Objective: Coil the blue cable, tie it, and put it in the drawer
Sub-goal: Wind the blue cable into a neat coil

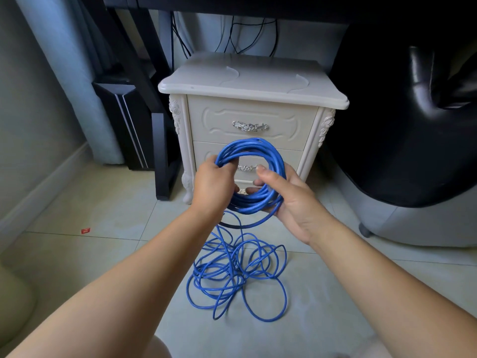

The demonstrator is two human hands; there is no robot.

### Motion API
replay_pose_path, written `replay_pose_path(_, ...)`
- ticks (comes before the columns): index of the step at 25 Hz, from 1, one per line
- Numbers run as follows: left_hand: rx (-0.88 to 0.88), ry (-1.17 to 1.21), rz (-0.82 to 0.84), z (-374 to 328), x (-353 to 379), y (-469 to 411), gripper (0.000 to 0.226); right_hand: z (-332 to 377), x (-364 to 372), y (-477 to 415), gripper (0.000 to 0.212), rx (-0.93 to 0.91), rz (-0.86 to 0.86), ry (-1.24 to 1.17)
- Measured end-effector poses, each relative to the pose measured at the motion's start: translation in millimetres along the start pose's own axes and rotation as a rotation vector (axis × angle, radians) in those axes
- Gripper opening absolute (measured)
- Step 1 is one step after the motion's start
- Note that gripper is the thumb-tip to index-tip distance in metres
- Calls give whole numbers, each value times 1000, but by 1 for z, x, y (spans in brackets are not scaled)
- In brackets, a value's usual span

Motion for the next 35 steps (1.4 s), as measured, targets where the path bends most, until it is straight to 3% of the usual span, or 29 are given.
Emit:
replay_pose_path(6, -127, 178, -23, 14, 1, 10, 19, -2, 4, -3, 110, -71, -34, -93)
replay_pose_path(7, -130, 179, -28, 15, 1, 10, 20, -2, 2, -3, 106, -76, -63, -1)
replay_pose_path(9, -132, 170, -19, 16, 3, 11, 23, -1, -8, -5, 65, -88, -160, 219)
replay_pose_path(11, -136, 183, 43, 17, 11, 14, 24, 0, -18, -7, 29, -69, -233, 252)
replay_pose_path(12, -137, 181, 91, 17, 16, 16, 24, 1, -23, -8, 21, -68, -258, 236)
replay_pose_path(17, -59, -106, 288, 6, 19, 14, 18, 23, -40, -8, 23, -117, -306, 414)
replay_pose_path(21, 281, -318, 396, -33, 28, 22, 62, 33, -28, -6, 28, -117, -224, 764)
replay_pose_path(24, 425, -504, 428, -42, 38, 29, 70, 32, -16, -7, 23, -131, -165, 951)
replay_pose_path(26, 405, -548, 434, -37, 37, 24, 67, 33, -10, -6, 26, -129, -134, 1034)
replay_pose_path(30, 348, -496, 450, -32, 37, 18, 36, 41, -5, -3, 37, -161, -119, 1096)
replay_pose_path(35, 340, -348, 414, -35, 36, 18, 19, 43, -12, -2, 53, -188, -189, 838)
Point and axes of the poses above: each hand's wrist, its own y-axis away from the middle knuckle, its own x-axis out of the palm, z = x × y, the point moved 10 cm from there along -y, towards the middle knuckle, and after that the axes turned 5 degrees about z, right-handed, at the moved point
